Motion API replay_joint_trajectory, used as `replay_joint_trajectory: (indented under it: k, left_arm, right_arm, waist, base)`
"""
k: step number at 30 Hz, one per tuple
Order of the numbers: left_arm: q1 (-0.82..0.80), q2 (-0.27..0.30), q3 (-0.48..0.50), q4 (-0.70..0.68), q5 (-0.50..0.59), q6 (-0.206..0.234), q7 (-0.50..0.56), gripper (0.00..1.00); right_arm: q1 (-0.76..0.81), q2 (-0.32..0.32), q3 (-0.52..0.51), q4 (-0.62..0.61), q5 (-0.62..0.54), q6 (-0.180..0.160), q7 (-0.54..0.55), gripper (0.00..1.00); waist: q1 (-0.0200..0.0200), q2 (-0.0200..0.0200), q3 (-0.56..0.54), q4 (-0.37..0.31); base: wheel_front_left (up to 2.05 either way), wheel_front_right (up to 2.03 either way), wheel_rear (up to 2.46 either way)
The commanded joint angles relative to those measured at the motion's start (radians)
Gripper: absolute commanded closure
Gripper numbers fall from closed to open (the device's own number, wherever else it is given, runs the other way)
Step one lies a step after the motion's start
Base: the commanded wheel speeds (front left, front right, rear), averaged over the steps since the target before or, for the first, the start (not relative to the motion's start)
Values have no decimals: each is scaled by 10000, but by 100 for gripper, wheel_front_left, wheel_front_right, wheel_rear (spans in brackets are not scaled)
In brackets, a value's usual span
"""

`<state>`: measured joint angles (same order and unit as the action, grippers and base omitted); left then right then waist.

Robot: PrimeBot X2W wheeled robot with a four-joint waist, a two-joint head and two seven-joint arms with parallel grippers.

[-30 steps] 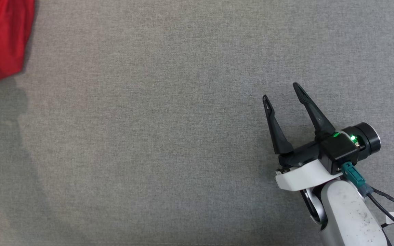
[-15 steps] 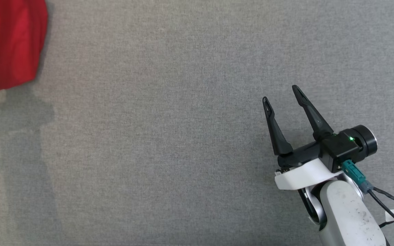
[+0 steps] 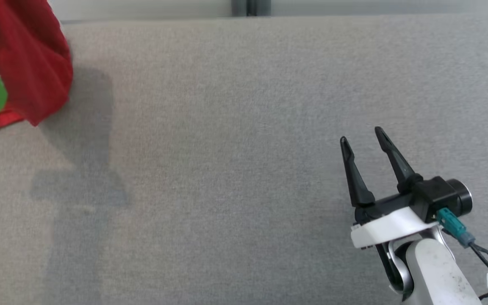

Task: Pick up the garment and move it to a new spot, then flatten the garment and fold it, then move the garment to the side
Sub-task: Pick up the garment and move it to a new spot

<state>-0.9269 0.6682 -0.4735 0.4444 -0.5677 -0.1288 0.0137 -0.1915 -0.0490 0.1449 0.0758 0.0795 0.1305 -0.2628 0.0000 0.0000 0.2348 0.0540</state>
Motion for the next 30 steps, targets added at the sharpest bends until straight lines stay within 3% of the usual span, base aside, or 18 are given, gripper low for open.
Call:
replay_joint_trajectory:
  k: [1,11,16,22,30]
  left_arm:
    - [-192,-51,-170,-318,93,-17,84,100]
    - [-583,-1333,-1309,-2824,385,40,383,100]
    - [116,-2310,-1499,-3382,111,488,-211,100]
    - [2008,-3364,-1472,-1973,-862,989,-1249,100]
    - [3790,-3928,-1395,1300,-1358,831,-2522,100]
  right_arm:
    - [218,-25,-86,55,110,4,-31,0]
    - [773,-23,-908,46,344,4,-31,0]
    - [845,-22,-1359,1,523,4,-31,0]
    - [692,-17,-1725,44,635,4,-31,0]
    - [530,-22,-1839,93,678,4,-31,0]
  waist:
    - [0,0,-873,-654]
    - [0,0,-1328,-1716]
    - [0,0,-990,-2014]
    - [0,0,-586,-2142]
    - [0,0,-362,-2121]
  base:
    - [0,0,0]
    - [0,0,0]
    - [0,0,0]
    - [0,0,0]
    - [0,0,0]
